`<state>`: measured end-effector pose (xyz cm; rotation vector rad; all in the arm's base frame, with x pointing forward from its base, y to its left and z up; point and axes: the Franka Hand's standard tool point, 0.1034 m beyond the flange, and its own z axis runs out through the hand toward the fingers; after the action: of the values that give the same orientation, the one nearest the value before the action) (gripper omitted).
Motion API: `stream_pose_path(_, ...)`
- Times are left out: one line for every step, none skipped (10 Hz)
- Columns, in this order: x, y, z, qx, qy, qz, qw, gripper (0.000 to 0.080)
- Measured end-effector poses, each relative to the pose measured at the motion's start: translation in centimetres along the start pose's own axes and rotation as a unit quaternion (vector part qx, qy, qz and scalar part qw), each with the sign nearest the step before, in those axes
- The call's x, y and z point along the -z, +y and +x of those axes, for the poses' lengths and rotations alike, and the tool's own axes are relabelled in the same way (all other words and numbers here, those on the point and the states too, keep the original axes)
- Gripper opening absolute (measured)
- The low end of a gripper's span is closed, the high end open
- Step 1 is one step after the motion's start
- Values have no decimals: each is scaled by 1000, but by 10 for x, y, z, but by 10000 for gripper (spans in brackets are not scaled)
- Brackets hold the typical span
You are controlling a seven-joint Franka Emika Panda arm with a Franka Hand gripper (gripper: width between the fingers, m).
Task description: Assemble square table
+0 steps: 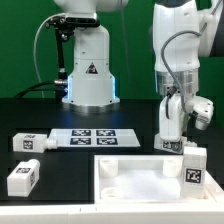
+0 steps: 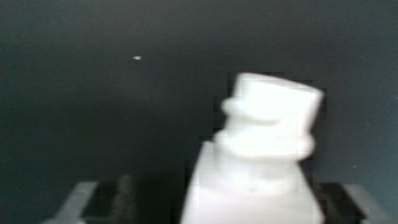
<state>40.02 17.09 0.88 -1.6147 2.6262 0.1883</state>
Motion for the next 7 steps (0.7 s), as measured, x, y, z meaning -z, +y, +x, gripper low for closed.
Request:
stream_pose_path(0,0,0,12,0,0,1000,280)
stream_pose_path(0,0,0,31,0,0,1000,283)
stream_pose_path(4,-2,-3,103,1,-2,995,283)
stream_pose_path(8,-5,-6,182,1,2,983,283)
stream_pose_path(8,-5,-8,266,5,8,964,283)
stream_pose_path(8,-4,-8,294,6,6,956,283)
stream_pose_path(7,-5,-7,316,6,6,949,283)
